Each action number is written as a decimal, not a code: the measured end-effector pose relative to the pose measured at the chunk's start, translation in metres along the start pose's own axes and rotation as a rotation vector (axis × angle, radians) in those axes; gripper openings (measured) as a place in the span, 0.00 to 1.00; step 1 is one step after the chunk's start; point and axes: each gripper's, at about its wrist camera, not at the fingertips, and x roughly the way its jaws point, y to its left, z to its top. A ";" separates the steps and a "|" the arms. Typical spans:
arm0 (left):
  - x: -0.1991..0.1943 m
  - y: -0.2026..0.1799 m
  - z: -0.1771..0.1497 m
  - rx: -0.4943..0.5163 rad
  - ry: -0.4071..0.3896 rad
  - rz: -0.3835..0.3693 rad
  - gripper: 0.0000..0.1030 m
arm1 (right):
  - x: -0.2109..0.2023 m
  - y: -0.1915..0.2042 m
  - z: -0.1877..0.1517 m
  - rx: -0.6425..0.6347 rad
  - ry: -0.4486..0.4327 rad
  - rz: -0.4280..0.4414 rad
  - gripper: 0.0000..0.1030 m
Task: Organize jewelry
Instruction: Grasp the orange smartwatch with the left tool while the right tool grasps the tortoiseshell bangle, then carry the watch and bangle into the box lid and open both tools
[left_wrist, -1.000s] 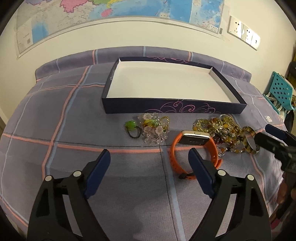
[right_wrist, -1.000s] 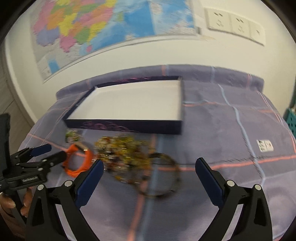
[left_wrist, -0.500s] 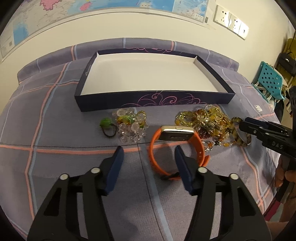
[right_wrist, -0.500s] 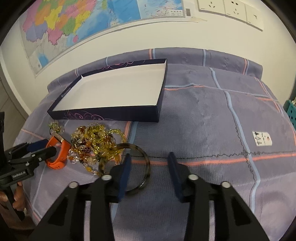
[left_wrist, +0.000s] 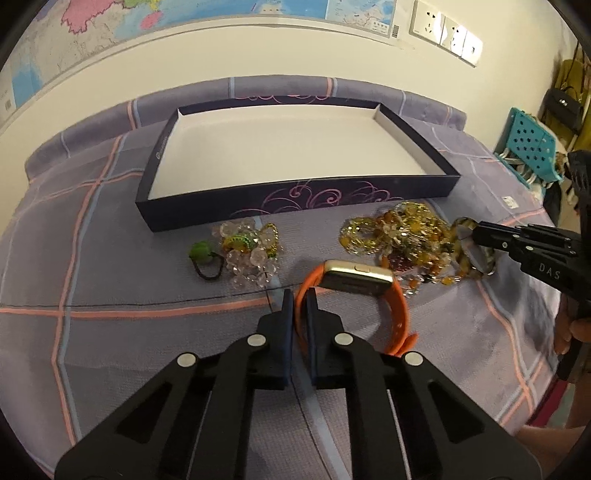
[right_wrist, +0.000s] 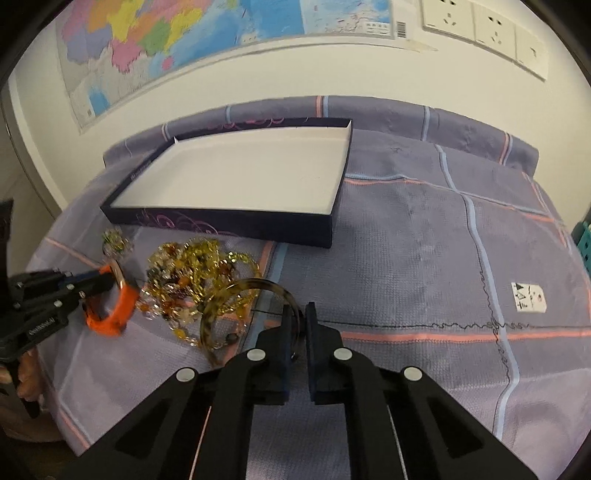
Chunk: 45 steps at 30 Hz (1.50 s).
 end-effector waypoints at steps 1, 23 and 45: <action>-0.001 0.000 0.000 0.004 -0.003 -0.004 0.07 | -0.003 -0.001 0.000 0.008 -0.008 0.012 0.05; -0.034 0.047 0.079 -0.064 -0.141 -0.077 0.07 | 0.002 0.008 0.090 -0.011 -0.124 0.130 0.06; 0.077 0.075 0.168 -0.170 -0.011 0.023 0.08 | 0.125 0.004 0.186 0.002 0.038 0.021 0.05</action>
